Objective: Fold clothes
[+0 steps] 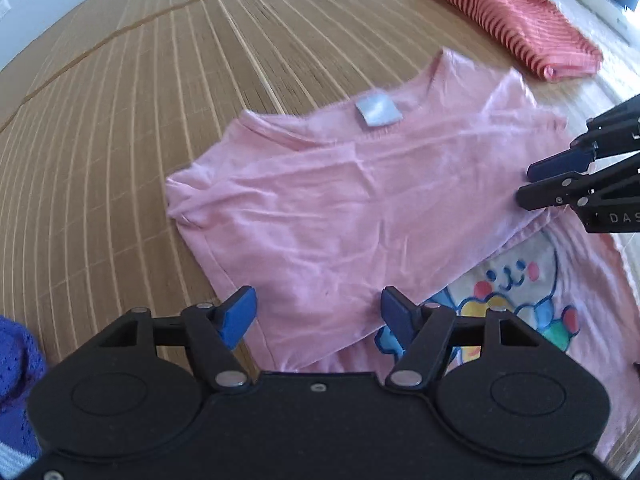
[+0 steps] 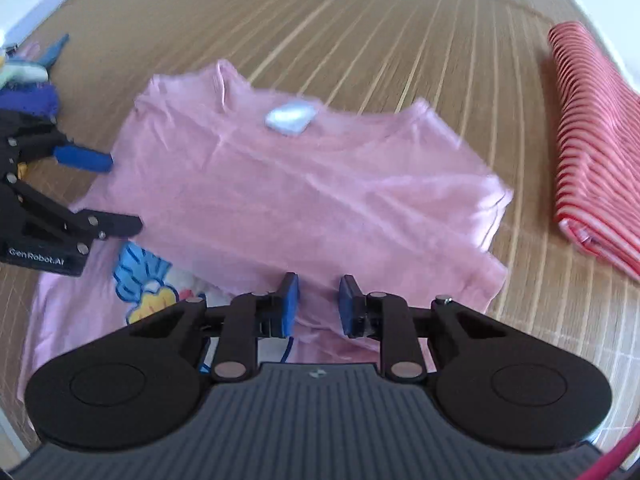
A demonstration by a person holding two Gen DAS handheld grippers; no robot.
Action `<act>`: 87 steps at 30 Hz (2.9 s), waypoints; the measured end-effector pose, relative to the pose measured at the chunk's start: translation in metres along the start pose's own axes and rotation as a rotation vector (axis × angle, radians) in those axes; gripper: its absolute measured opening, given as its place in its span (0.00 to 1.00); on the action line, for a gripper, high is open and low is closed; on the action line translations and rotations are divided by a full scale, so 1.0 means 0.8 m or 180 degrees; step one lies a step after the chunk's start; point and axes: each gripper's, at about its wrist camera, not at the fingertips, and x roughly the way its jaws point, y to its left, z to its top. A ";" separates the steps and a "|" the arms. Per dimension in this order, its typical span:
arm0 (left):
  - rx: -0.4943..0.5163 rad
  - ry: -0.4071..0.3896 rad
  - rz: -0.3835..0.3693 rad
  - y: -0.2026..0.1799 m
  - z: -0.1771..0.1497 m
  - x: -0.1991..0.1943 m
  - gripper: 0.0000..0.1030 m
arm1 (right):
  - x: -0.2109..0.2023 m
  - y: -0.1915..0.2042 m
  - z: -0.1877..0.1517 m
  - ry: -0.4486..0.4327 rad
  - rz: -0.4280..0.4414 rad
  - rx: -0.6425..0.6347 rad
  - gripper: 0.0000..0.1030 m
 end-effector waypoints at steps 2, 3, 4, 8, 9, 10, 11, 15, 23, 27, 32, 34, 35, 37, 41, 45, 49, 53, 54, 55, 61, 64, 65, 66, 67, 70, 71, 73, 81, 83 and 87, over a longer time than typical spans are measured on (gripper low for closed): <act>-0.0052 -0.0017 -0.0025 0.004 -0.003 0.000 0.71 | -0.007 0.001 -0.006 0.0011 -0.0065 -0.0117 0.25; -0.0088 -0.0016 -0.0033 0.007 -0.004 0.000 0.71 | -0.011 -0.003 -0.011 0.0037 -0.0112 -0.0163 0.25; -0.0119 -0.0011 -0.0036 0.009 -0.005 0.000 0.71 | -0.016 -0.007 -0.016 0.0068 -0.0165 -0.0204 0.25; -0.0167 0.0024 0.0003 0.017 -0.010 -0.003 0.71 | -0.019 -0.027 -0.033 0.0131 -0.0190 -0.0147 0.25; -0.0155 0.0040 0.0025 0.018 -0.013 -0.006 0.71 | -0.022 -0.031 -0.035 0.0144 -0.0204 -0.0136 0.25; -0.0141 0.0063 0.0058 0.020 -0.017 -0.008 0.71 | -0.026 -0.032 -0.036 0.0160 -0.0264 -0.0156 0.25; -0.0141 0.0084 0.0084 0.021 -0.022 -0.012 0.71 | -0.031 -0.032 -0.038 0.0168 -0.0327 -0.0180 0.26; -0.0292 0.0185 -0.0029 0.024 -0.049 -0.036 0.70 | -0.061 -0.043 -0.056 0.0214 -0.0193 0.0058 0.39; -0.0834 0.0525 -0.0326 -0.012 -0.135 -0.075 0.71 | -0.098 -0.030 -0.138 0.0438 0.0078 0.0668 0.49; -0.0972 0.0601 -0.0227 -0.029 -0.169 -0.077 0.70 | -0.114 -0.006 -0.178 0.0481 0.0049 0.0747 0.53; -0.1033 0.0649 -0.0166 -0.031 -0.193 -0.073 0.58 | -0.116 0.021 -0.214 0.0556 -0.0043 0.0827 0.55; -0.1041 0.0630 -0.0147 -0.032 -0.201 -0.070 0.57 | -0.113 0.027 -0.225 0.0576 -0.0041 0.0876 0.55; -0.1036 0.0598 -0.0139 -0.033 -0.203 -0.069 0.57 | -0.111 0.030 -0.229 0.0596 -0.0049 0.0886 0.55; -0.0972 0.0567 -0.0096 -0.037 -0.203 -0.069 0.58 | -0.106 0.036 -0.238 0.0614 -0.0096 0.0884 0.55; -0.0891 0.0537 -0.0074 -0.045 -0.203 -0.068 0.50 | -0.095 0.047 -0.249 0.0639 -0.0284 0.0882 0.55; -0.0768 0.0500 -0.0100 -0.052 -0.199 -0.069 0.36 | -0.093 0.058 -0.249 0.0608 -0.0375 0.0729 0.47; -0.0783 0.0511 -0.0203 -0.052 -0.196 -0.070 0.10 | -0.096 0.063 -0.249 0.0606 -0.0327 0.0558 0.12; -0.0676 0.0563 -0.0295 -0.060 -0.192 -0.087 0.08 | -0.106 0.051 -0.250 0.0678 -0.0087 0.0772 0.06; -0.0655 0.0579 -0.0331 -0.059 -0.195 -0.092 0.08 | -0.112 0.047 -0.252 0.0675 -0.0020 0.0853 0.06; -0.0649 0.0593 -0.0370 -0.058 -0.198 -0.099 0.08 | -0.120 0.044 -0.253 0.0662 0.0045 0.0930 0.06; -0.0652 0.0503 -0.0450 -0.035 -0.179 -0.156 0.07 | -0.177 0.014 -0.244 0.0453 0.0528 0.1533 0.05; -0.0779 0.0324 -0.0442 -0.014 -0.143 -0.176 0.07 | -0.197 0.000 -0.222 0.0250 0.0614 0.1704 0.05; -0.0803 0.0259 -0.0430 -0.010 -0.128 -0.177 0.07 | -0.201 -0.006 -0.210 0.0189 0.0628 0.1726 0.05; -0.0809 0.0197 -0.0411 -0.005 -0.115 -0.179 0.07 | -0.204 -0.013 -0.197 0.0133 0.0637 0.1734 0.05; -0.0802 0.0123 -0.0385 0.000 -0.103 -0.180 0.07 | -0.207 -0.020 -0.184 0.0078 0.0645 0.1741 0.05; -0.0768 -0.0068 -0.0328 0.010 -0.065 -0.178 0.07 | -0.208 -0.037 -0.148 -0.0038 0.0673 0.1740 0.05; -0.0759 -0.0110 -0.0306 0.014 -0.052 -0.170 0.07 | -0.207 -0.041 -0.138 -0.0055 0.0663 0.1717 0.05; -0.0738 -0.0179 -0.0294 0.023 -0.031 -0.160 0.07 | -0.205 -0.049 -0.120 -0.0087 0.0621 0.1660 0.05; -0.0543 -0.0118 -0.0243 0.045 0.019 -0.098 0.08 | -0.157 -0.075 -0.070 -0.0093 0.0485 0.1676 0.05; -0.0515 -0.0065 -0.0268 0.051 0.024 -0.080 0.08 | -0.141 -0.080 -0.059 -0.0071 0.0446 0.1671 0.05; -0.0448 0.0007 -0.0310 0.056 0.033 -0.056 0.08 | -0.113 -0.087 -0.039 -0.0028 0.0360 0.1662 0.05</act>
